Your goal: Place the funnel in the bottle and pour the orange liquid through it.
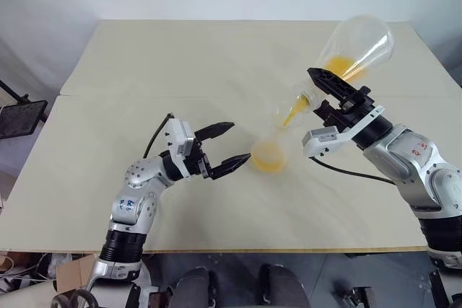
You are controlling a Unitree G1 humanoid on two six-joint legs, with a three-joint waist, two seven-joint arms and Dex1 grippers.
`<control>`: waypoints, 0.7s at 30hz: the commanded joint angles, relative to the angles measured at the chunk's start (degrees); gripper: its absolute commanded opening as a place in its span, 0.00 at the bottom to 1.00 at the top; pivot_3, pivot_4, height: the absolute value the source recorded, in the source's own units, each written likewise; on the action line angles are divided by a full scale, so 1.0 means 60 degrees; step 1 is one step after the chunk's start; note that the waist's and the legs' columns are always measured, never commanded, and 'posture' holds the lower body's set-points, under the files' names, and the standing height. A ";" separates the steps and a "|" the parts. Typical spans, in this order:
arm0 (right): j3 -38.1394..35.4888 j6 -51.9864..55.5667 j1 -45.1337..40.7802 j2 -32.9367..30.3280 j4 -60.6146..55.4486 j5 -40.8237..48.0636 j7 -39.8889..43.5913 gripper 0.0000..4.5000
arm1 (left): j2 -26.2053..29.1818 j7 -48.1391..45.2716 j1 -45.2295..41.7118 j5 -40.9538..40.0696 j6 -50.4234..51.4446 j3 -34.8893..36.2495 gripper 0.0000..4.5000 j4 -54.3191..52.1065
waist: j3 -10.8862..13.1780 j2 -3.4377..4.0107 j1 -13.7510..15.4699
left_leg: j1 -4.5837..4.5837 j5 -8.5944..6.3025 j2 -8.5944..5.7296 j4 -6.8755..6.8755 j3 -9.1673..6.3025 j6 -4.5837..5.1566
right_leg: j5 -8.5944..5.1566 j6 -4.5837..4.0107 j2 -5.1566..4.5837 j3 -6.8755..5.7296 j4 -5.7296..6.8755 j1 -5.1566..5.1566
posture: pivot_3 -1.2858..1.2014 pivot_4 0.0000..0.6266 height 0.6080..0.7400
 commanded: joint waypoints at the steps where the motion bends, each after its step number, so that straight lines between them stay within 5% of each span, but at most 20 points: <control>1: -0.0336 -0.0022 -0.0344 -0.0238 -0.0332 -0.0038 -0.0223 0.54 | -0.0094 0.0027 -0.0077 0.0002 -0.0206 -0.0065 1.00 -0.0186 | 0.0000 0.0000 -0.0002 | 0.0000 0.0000 0.0000 0.0000 0.0000 0.0000 | 0.0000 0.0000 0.0000 0.0000 0.0000 0.0000 | 0.52 0.24 1.00; 21: -0.0297 -0.0097 -0.0482 -0.0405 -0.0256 -0.0169 -0.0363 0.54 | -0.0038 0.0181 -0.0008 -0.0048 -0.0125 -0.0009 1.00 -0.0905 | 0.0000 0.0000 -0.0002 | -0.0001 0.0000 0.0001 0.0000 -0.0001 0.0000 | 0.0000 0.0000 0.0000 -0.0003 -0.0002 0.0001 | 0.52 0.24 1.00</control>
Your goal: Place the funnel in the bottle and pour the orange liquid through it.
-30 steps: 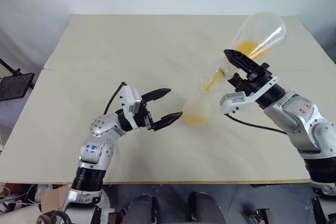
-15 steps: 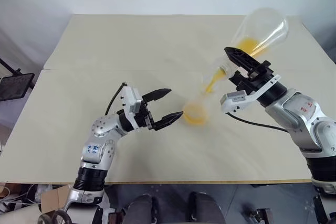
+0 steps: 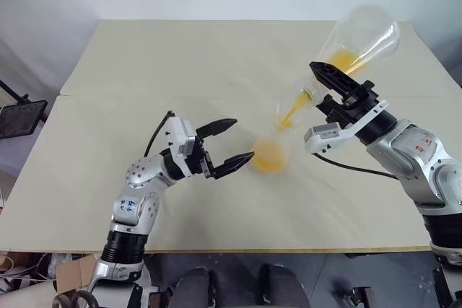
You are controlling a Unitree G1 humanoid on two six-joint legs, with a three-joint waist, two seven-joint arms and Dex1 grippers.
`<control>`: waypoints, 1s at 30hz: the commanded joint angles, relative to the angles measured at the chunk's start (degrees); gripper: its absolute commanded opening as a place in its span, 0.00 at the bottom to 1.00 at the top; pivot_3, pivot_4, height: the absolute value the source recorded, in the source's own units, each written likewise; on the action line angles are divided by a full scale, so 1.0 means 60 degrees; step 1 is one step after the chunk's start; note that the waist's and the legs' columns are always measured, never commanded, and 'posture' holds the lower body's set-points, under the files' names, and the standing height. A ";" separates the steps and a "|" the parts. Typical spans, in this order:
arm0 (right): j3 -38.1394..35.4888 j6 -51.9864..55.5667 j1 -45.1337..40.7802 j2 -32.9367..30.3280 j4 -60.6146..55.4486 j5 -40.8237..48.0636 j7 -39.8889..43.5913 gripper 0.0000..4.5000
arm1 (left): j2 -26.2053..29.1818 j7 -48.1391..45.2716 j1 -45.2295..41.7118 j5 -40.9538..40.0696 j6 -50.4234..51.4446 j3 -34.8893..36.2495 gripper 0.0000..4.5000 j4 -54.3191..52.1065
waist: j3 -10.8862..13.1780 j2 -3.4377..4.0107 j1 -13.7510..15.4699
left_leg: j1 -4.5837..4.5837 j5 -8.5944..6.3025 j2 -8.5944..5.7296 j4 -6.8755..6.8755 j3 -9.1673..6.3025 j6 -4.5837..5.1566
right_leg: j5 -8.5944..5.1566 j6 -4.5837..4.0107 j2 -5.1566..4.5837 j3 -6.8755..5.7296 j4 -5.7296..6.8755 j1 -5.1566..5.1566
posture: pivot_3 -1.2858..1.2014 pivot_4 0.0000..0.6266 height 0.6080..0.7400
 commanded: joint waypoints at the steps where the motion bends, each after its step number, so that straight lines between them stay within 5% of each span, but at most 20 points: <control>1: -0.0292 -0.0064 -0.0243 -0.0212 -0.0253 0.0000 -0.0241 0.54 | 0.0076 0.0046 -0.0011 -0.0115 -0.0061 0.0023 1.00 -0.0487 | 0.0000 0.0000 0.0000 | 0.0000 0.0000 0.0000 0.0000 0.0000 0.0000 | 0.0000 0.0000 0.0000 0.0000 0.0000 0.0000 | 0.52 0.24 1.00; 30: -0.0236 -0.0072 -0.0275 -0.0190 -0.0155 -0.0054 -0.0282 0.54 | 0.0396 0.0168 0.0109 -0.0154 0.0048 0.0095 1.00 -0.0760 | 0.0000 0.0000 0.0000 | 0.0000 0.0000 0.0000 0.0000 -0.0001 0.0000 | 0.0000 0.0000 0.0000 0.0000 -0.0001 0.0000 | 0.52 0.24 1.00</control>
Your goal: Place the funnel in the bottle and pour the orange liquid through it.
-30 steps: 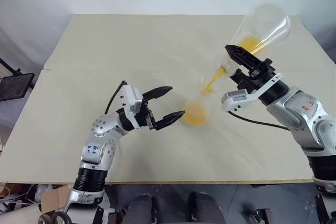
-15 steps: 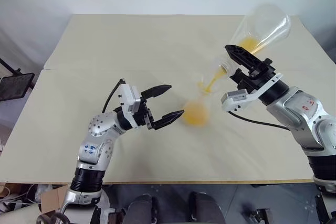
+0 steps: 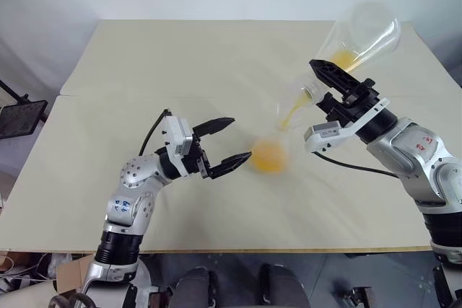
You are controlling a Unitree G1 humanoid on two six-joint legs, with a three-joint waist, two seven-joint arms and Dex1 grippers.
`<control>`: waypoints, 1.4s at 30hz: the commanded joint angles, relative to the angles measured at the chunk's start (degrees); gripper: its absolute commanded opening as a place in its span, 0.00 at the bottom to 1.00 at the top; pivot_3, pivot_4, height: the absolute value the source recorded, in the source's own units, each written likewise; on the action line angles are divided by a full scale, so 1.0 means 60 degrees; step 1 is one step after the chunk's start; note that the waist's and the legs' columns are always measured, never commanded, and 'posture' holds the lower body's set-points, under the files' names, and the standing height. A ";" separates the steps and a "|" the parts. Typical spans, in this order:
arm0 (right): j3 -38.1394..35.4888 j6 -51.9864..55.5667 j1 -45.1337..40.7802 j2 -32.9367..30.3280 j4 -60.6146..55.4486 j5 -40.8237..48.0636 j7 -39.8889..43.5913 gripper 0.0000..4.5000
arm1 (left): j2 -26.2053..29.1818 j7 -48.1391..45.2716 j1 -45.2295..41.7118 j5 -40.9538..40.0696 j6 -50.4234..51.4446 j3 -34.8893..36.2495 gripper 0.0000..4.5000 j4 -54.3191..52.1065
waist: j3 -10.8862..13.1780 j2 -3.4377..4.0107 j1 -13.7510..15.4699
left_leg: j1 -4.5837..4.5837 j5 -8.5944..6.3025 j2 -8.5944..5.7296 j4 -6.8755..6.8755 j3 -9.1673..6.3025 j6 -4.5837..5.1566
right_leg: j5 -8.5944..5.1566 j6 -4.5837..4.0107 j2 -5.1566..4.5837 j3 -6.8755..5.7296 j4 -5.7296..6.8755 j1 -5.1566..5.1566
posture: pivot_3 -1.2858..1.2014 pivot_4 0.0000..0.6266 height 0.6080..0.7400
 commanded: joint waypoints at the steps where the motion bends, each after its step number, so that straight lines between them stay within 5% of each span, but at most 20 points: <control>1: -0.0227 -0.0039 -0.0193 -0.0170 -0.0152 -0.0066 -0.0283 0.54 | 0.0054 0.0045 0.0068 -0.0147 -0.0051 0.0072 1.00 -0.0438 | 0.0000 0.0000 0.0000 | 0.0000 0.0000 0.0000 0.0000 0.0000 0.0000 | 0.0000 0.0000 0.0000 0.0000 0.0000 0.0000 | 0.52 0.24 1.00; 42: -0.0182 -0.0184 -0.0123 -0.0203 0.0113 -0.0513 -0.0635 0.54 | -0.0039 0.0133 -0.0034 -0.0119 -0.0098 0.0012 1.00 -0.0367 | 0.0000 0.0000 -0.0001 | 0.0000 0.0000 0.0000 0.0000 0.0000 -0.0001 | 0.0000 0.0000 0.0000 0.0000 0.0000 0.0000 | 0.52 0.24 1.00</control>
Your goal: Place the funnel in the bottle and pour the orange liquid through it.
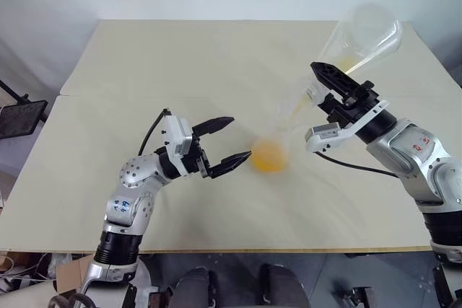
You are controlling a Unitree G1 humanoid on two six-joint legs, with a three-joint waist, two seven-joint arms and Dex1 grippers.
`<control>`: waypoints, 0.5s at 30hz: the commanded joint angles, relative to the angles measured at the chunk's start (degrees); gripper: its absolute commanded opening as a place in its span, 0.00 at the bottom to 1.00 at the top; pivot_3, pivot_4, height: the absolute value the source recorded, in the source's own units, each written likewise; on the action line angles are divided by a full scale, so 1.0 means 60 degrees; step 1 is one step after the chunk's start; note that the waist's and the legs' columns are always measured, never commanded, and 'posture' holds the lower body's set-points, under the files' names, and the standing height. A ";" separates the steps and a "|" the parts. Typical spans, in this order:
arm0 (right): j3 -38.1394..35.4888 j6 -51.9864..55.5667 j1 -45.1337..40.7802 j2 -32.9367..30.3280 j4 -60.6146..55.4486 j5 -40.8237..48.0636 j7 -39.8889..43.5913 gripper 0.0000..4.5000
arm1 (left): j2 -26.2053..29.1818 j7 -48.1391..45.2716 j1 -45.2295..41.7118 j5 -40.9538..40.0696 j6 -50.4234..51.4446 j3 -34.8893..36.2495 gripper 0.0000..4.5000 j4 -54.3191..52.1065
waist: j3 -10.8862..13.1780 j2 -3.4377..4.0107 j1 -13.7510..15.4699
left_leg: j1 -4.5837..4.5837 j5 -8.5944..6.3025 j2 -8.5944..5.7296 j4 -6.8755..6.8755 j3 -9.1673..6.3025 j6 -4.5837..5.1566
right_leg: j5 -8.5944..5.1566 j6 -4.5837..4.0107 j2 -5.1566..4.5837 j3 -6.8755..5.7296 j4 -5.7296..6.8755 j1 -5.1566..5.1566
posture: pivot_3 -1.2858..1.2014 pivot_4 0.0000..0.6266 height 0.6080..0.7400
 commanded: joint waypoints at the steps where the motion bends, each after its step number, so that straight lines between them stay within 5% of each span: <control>1: -0.0184 -0.0064 -0.0134 -0.0219 -0.0221 0.0014 -0.0275 0.54 | -0.0051 0.0056 -0.0044 -0.0116 -0.0106 0.0012 1.00 -0.0305 | 0.0000 0.0000 0.0000 | 0.0000 0.0000 0.0000 0.0000 0.0000 0.0000 | 0.0000 0.0000 0.0000 0.0000 0.0000 0.0000 | 0.52 0.24 1.00; 15: -0.0408 0.0043 0.0040 0.0222 -0.0377 0.2091 0.0503 0.54 | 0.0049 0.0053 0.0048 -0.0148 -0.0050 0.0072 1.00 -0.0395 | 0.0000 0.0000 0.0001 | 0.0000 0.0000 0.0001 0.0000 0.0000 0.0000 | 0.0000 0.0000 0.0000 -0.0001 0.0000 0.0002 | 0.52 0.24 1.00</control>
